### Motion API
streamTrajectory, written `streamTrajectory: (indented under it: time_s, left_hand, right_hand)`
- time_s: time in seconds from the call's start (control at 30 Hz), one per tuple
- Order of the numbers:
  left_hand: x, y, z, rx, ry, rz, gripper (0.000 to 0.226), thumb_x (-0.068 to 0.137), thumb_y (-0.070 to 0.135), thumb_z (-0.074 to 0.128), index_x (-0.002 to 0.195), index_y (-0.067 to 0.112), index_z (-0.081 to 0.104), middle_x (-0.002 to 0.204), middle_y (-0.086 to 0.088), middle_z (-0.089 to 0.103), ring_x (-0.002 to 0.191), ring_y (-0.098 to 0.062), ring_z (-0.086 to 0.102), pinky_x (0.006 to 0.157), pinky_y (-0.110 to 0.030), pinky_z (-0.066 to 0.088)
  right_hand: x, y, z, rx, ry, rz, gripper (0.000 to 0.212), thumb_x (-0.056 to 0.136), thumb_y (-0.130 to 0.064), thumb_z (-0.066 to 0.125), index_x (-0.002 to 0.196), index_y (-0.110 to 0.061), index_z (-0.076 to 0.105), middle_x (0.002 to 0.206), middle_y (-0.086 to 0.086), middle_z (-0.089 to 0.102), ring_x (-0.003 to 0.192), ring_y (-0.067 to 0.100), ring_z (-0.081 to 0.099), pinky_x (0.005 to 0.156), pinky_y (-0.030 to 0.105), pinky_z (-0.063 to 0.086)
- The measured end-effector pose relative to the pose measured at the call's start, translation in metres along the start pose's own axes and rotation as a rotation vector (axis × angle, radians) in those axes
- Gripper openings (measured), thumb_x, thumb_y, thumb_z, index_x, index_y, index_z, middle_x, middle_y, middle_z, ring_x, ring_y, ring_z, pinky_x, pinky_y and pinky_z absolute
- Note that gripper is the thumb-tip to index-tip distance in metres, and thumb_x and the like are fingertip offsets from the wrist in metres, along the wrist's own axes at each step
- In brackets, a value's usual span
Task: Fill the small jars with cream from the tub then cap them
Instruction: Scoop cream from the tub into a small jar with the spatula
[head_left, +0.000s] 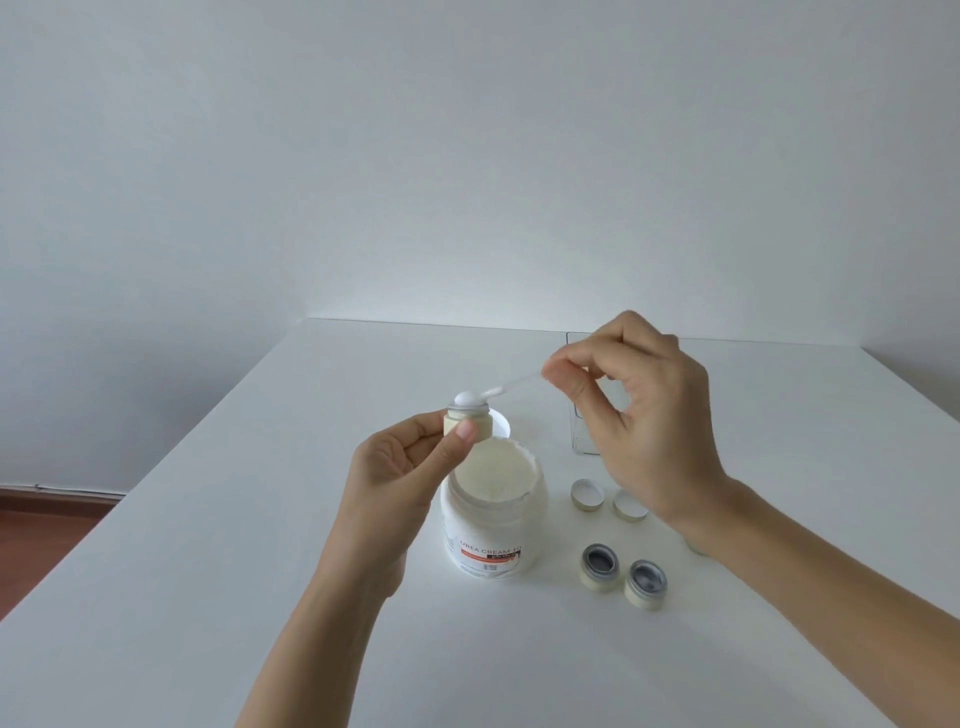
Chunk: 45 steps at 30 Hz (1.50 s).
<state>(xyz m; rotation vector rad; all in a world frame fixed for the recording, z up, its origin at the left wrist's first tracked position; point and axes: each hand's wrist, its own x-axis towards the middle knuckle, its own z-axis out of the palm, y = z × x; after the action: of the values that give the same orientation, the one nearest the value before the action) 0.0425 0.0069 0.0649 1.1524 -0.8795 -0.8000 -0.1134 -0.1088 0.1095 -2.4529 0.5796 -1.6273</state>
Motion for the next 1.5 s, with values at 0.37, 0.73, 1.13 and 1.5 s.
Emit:
streamTrajectory:
  time_s: [0.37, 0.73, 1.13, 1.5]
  left_hand:
    - [0.001, 0.000, -0.001, 0.000, 0.032, -0.008, 0.044, 0.070, 0.042, 0.068, 0.099, 0.010, 0.075, 0.088, 0.009, 0.080, 0.068, 0.011, 0.065, 0.063, 0.000, 0.043]
    - [-0.001, -0.003, -0.010, 0.055, 0.063, -0.011, 0.034, 0.073, 0.034, 0.078, 0.102, 0.018, 0.075, 0.100, 0.001, 0.079, 0.096, -0.008, 0.073, 0.074, -0.009, 0.050]
    - [-0.002, -0.011, -0.016, 0.120, 0.117, 0.035, 0.044, 0.061, 0.039, 0.084, 0.102, 0.027, 0.074, 0.106, 0.000, 0.077, 0.113, -0.037, 0.058, 0.103, -0.057, 0.042]
    - [-0.006, -0.017, -0.020, 0.092, 0.152, 0.035, 0.034, 0.069, 0.030, 0.081, 0.102, 0.022, 0.075, 0.105, -0.002, 0.077, 0.112, -0.036, 0.058, 0.103, -0.051, 0.044]
  right_hand:
    - [-0.010, 0.006, -0.006, -0.138, 0.076, -0.358, 0.013, 0.087, -0.017, 0.070, 0.078, -0.010, 0.077, 0.065, 0.004, 0.055, 0.062, 0.017, 0.042, 0.071, 0.032, 0.035]
    - [-0.010, 0.002, -0.010, 0.021, 0.089, 0.010, 0.014, 0.087, -0.015, 0.067, 0.075, -0.010, 0.072, 0.072, -0.004, 0.059, 0.068, 0.006, 0.051, 0.072, 0.027, 0.040]
    - [-0.008, 0.010, 0.006, 0.449, -0.321, 0.940, 0.028, 0.091, -0.029, 0.060, 0.066, -0.018, 0.067, 0.055, -0.016, 0.055, 0.048, -0.006, 0.047, 0.075, 0.019, 0.037]
    - [-0.017, 0.021, 0.005, -0.323, -0.510, 0.538, 0.040, 0.092, -0.030, 0.052, 0.062, -0.004, 0.050, 0.053, 0.006, 0.049, 0.060, 0.030, 0.049, 0.070, 0.033, 0.036]
